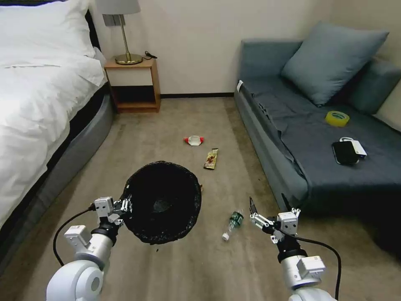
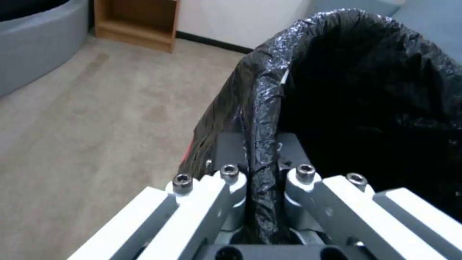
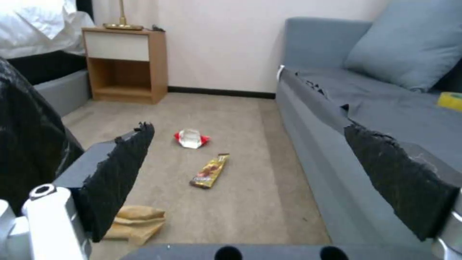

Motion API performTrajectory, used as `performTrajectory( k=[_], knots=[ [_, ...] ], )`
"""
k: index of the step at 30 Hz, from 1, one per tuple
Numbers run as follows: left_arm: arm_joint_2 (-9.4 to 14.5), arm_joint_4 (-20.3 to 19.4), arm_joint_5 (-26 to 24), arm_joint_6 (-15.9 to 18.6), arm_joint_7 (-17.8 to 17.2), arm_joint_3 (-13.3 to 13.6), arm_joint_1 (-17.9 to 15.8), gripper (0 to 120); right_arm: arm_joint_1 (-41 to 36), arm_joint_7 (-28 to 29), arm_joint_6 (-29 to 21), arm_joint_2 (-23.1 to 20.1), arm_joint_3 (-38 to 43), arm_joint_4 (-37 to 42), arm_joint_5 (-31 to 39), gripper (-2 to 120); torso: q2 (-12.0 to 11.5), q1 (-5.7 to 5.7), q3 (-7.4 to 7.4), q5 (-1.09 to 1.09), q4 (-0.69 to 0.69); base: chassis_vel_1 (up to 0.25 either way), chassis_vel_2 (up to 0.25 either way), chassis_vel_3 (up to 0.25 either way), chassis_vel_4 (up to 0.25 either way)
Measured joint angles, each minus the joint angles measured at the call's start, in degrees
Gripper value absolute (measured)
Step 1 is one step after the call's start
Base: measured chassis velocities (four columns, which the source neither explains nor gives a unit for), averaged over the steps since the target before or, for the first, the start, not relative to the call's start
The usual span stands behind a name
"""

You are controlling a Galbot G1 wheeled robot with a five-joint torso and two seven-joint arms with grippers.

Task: Pick up the trash bin, then pick up the garbage on the floor and place it into the trash bin.

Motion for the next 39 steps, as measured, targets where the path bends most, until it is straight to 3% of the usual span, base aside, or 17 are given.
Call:
performTrajectory(
  k=[10,18,25,33,37,39],
  knots=[
    [-1.21,-0.03,0.77,-0.04,0.13,-0.4,0.06,4,2.13,0.36,-0.1,-0.4,-0.4,-2.66,2.86,100,0.0,0.0,0.0,0.0,0.01,-0.145,0.137,0.143,-0.138],
    [-1.17,0.57,0.84,-0.08,0.02,-2.13,0.17,4,3.37,2.41,-1.24,-6.67,-0.83,-4.98,7.27,100,0.0,0.0,0.0,0.0,0.0,-0.046,0.032,0.033,-0.041],
    [1.01,-0.03,-2.49,1.06,-0.27,-5.86,-0.01,4,10.99,9.09,-10.21,-11.93,-5.76,-11.0,16.24,100,0.0,0.0,0.0,0.0,0.0,0.0,0.0,0.0,0.0],
    [1.1,-0.12,-5.11,2.09,-0.44,-8.0,-0.14,4,20.7,16.62,-17.86,-13.37,-13.39,-20.97,24.97,100,0.0,0.0,0.0,0.0,0.01,0.0,0.0,0.0,0.0],
    [2.86,0.01,-6.46,2.17,-0.39,-10.6,-0.78,4,26.95,27.05,-28.95,-15.16,-19.18,-25.11,34.77,100,0.0,0.0,0.0,0.0,0.01,0.0,0.0,0.0,0.0],
    [3.41,0.01,-7.23,2.24,-0.39,-11.29,-0.93,4,28.28,30.47,-31.58,-15.51,-20.18,-25.6,38.03,100,0.0,0.0,0.0,-0.01,0.02,0.0,0.0,0.0,0.0]
  ],
)
